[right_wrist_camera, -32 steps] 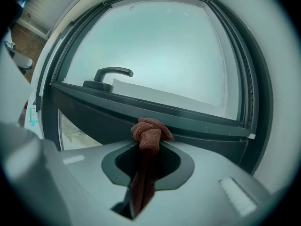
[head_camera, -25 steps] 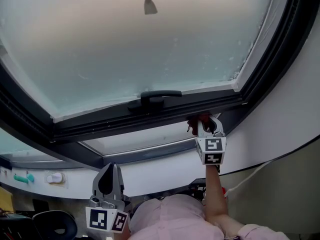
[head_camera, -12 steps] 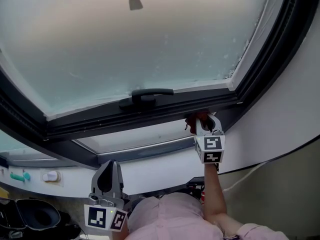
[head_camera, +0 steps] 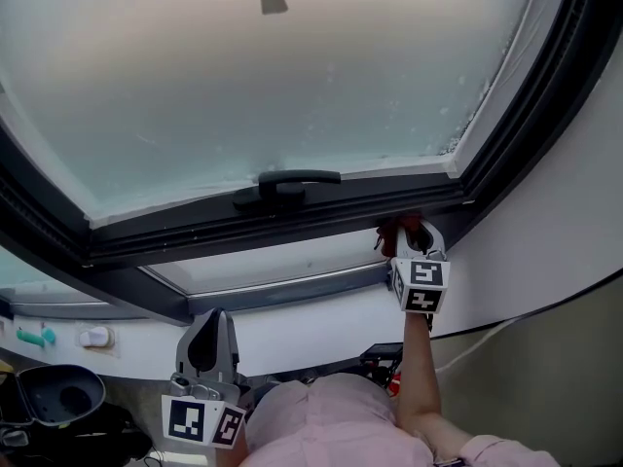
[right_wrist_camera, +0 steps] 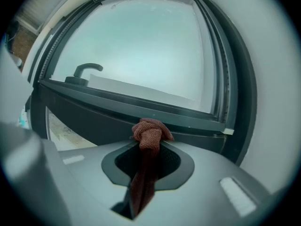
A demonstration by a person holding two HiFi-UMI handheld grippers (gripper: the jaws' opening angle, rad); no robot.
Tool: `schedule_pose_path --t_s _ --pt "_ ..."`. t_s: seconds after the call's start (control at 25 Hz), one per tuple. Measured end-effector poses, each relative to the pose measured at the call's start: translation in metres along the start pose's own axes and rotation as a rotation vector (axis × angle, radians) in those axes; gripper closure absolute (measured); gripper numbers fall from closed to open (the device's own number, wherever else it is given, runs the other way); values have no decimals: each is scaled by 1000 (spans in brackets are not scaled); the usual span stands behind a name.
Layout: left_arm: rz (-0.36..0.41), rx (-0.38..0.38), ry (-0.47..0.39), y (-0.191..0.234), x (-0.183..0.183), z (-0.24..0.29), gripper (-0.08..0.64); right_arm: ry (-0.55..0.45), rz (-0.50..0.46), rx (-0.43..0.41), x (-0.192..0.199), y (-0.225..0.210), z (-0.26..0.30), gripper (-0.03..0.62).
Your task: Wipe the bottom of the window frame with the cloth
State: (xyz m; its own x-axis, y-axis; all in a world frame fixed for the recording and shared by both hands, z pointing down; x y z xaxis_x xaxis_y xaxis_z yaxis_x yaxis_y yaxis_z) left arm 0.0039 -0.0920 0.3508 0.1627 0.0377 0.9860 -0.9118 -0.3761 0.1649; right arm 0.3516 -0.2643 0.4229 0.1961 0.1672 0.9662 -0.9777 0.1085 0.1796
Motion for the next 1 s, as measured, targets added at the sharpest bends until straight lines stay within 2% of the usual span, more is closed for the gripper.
schedule_pose_path --t_s 0.4,0.8,1.0 --pt "5 12 2 0 -1 4 565 18 95 163 13 -65 1 531" --pt "11 14 1 -1 -2 10 565 30 102 219 18 -97 3 531" --pt "10 11 0 -2 -2 12 565 21 93 207 19 -102 2 531"
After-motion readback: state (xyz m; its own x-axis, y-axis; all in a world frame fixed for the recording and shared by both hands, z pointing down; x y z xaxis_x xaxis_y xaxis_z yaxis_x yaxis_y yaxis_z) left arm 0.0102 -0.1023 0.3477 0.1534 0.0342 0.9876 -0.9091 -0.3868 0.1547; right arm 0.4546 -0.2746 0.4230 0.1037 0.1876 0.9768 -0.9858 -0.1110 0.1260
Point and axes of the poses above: the fingertips, and each gripper's own axes: z forward along the fingers, y to its left, x out of its underside, the point moved 4 cm from there along -z, backward along the fingers, and after that the axes turned 1 degree about z, right-handed, at the moved point
